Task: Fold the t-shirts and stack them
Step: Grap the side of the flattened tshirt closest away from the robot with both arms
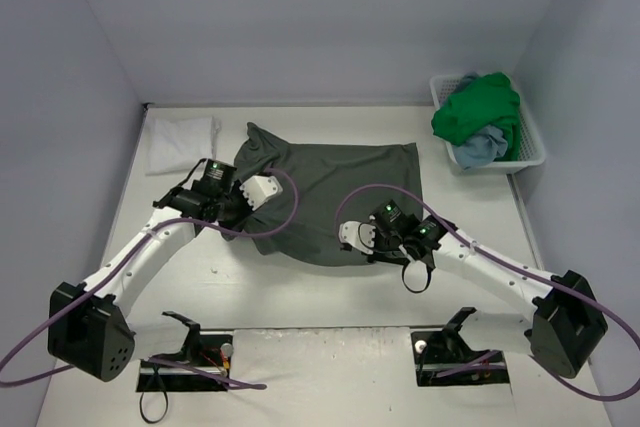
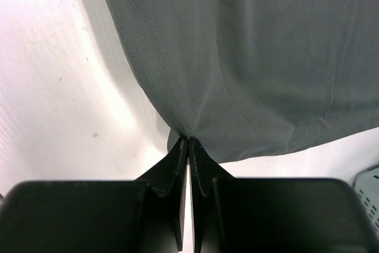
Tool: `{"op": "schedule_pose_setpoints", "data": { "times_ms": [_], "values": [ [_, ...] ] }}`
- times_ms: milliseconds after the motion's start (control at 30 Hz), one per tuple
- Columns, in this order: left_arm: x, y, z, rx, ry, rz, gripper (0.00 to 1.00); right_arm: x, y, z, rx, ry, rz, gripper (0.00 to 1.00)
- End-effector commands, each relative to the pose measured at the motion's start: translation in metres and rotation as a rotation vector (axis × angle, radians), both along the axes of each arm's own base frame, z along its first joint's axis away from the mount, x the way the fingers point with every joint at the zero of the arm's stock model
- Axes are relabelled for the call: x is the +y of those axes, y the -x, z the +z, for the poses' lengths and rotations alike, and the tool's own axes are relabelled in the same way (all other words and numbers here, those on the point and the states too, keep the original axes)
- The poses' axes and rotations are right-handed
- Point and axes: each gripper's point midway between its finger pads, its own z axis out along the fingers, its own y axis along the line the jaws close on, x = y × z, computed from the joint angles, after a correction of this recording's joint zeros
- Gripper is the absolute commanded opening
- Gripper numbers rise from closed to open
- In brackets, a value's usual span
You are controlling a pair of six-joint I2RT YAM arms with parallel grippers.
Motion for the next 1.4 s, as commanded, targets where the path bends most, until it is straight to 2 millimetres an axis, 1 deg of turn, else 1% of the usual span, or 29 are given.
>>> {"op": "schedule_pose_setpoints", "data": {
  "times_ms": [0,100,200,333,400,600,700,733,800,833,1033,1133,1267,1367],
  "values": [
    [0.002,-0.004,0.022,-0.063,0.009,-0.002,0.00,-0.004,0.006,-0.004,0.016,0.041,0.058,0.00],
    [0.006,-0.004,0.023,-0.074,0.000,0.004,0.00,-0.005,0.005,-0.005,0.011,0.061,0.095,0.00],
    [0.008,-0.005,0.024,-0.082,-0.004,0.010,0.00,-0.004,-0.002,-0.002,-0.004,0.075,0.141,0.00],
    [0.010,-0.010,0.024,-0.095,-0.008,0.020,0.00,-0.003,-0.015,0.002,0.000,0.059,0.132,0.00],
    [0.010,-0.013,0.024,-0.100,-0.008,0.028,0.00,-0.004,-0.027,0.010,-0.016,0.028,0.103,0.00],
    [0.008,-0.020,0.022,-0.083,-0.010,0.023,0.00,-0.020,-0.050,0.019,-0.042,-0.005,0.043,0.00],
    [0.006,-0.022,0.021,-0.070,-0.009,0.019,0.08,-0.024,-0.059,0.025,-0.049,-0.041,0.033,0.00],
    [0.005,-0.022,0.020,-0.061,-0.009,0.018,0.14,-0.025,-0.061,0.023,-0.040,-0.040,0.032,0.00],
    [0.003,-0.022,0.019,-0.054,-0.003,0.013,0.16,-0.030,-0.066,0.022,-0.041,-0.037,0.025,0.00],
    [0.003,-0.023,0.017,-0.053,-0.005,0.013,0.17,-0.028,-0.069,0.022,-0.040,-0.048,0.028,0.00],
    [0.002,-0.035,0.009,-0.050,-0.019,0.024,0.17,-0.023,-0.087,0.019,-0.044,-0.069,0.022,0.00],
    [0.000,-0.038,0.006,-0.041,-0.015,0.025,0.17,-0.021,-0.092,0.014,-0.031,-0.076,0.022,0.00],
    [-0.003,-0.035,0.002,-0.017,-0.002,0.020,0.17,-0.020,-0.095,0.008,-0.014,-0.072,0.018,0.01],
    [-0.005,-0.024,-0.002,0.019,0.008,-0.008,0.19,-0.020,-0.092,0.004,-0.007,-0.070,0.017,0.01]
  ]
}}
